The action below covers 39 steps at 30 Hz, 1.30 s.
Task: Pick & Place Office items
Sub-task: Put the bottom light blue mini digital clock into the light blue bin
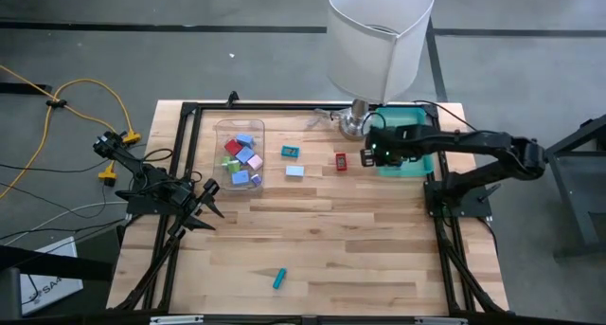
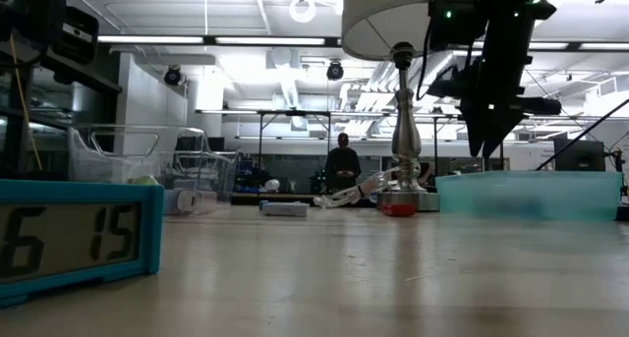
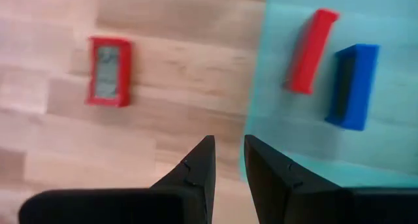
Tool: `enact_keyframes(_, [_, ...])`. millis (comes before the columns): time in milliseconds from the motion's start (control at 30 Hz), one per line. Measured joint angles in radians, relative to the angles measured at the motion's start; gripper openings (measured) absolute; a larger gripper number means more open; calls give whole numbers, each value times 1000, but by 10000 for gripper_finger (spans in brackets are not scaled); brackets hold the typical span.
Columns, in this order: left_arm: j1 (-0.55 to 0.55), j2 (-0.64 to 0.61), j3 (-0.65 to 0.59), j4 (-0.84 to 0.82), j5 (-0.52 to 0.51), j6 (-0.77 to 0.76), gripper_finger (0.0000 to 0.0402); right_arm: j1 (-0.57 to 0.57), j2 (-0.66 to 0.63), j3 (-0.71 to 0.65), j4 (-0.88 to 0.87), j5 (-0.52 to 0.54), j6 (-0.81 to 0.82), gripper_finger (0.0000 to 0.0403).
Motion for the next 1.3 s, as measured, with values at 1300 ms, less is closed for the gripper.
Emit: enact_keyframes(1300, [0,0,0,0,0,0,173,470,427,0,1295,-351,-952,68])
